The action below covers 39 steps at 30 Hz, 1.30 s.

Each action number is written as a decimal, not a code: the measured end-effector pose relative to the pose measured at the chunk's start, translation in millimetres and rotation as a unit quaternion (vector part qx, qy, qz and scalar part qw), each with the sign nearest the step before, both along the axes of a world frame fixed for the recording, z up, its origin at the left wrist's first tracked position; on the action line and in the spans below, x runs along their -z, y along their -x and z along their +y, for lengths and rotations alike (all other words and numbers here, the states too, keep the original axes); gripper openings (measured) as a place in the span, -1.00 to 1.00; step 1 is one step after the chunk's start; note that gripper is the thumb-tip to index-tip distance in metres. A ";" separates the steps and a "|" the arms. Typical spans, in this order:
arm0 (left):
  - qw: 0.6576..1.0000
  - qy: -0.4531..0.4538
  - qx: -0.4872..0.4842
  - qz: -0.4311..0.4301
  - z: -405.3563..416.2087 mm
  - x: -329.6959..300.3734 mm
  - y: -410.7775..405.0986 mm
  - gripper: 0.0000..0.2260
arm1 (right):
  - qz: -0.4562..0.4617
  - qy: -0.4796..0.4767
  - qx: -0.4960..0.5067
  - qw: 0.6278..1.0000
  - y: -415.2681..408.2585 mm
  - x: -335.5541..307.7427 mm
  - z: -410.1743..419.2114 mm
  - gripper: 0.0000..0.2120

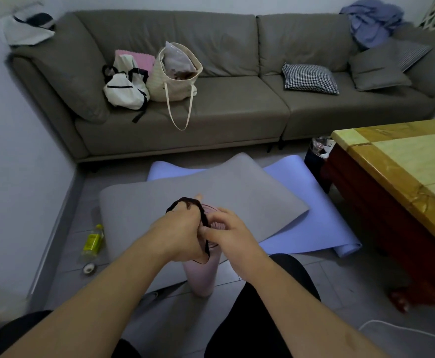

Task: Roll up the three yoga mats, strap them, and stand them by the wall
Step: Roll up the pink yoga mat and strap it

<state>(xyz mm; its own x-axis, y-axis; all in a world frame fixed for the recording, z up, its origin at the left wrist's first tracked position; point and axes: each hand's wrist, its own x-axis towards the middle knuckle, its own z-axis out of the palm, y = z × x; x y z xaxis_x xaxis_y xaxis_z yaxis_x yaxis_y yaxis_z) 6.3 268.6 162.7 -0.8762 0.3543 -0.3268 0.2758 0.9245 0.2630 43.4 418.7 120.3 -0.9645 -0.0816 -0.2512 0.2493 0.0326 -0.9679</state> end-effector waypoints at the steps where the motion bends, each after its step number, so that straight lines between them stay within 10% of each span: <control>1: 1.000 -0.010 0.003 0.001 -2.1 -0.3 -0.1 0.07 | -0.007 0.045 0.017 0.999 0.2 0.2 0.3 -0.92; 6: 0.997 -0.077 -0.022 -0.011 -25.5 4.9 2.4 -0.03 | -0.102 0.282 0.041 0.953 -3.4 -6.7 9.8 -0.76; 19: 0.989 -0.143 0.026 0.004 -33.1 4.1 3.5 -0.34 | -0.192 0.154 0.178 0.953 24.9 5.0 -1.5 -0.95; 31: 0.997 -0.078 0.023 0.016 -35.5 7.3 -4.1 -0.05 | -0.253 0.150 0.244 0.924 69.6 41.6 -12.6 -0.63; 39: 0.985 -0.169 -0.018 -0.031 -53.6 13.3 0.2 -0.02 | -0.291 0.153 0.191 0.925 31.8 70.5 -9.5 -0.93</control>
<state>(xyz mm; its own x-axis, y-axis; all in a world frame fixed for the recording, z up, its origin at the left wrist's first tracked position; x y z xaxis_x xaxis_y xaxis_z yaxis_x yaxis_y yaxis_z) 6.1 215.1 149.5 -0.8728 0.4200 -0.2485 0.2177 0.7908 0.5721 11.6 409.1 49.9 -0.6472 0.0835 -0.7578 0.6673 -0.4185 -0.6161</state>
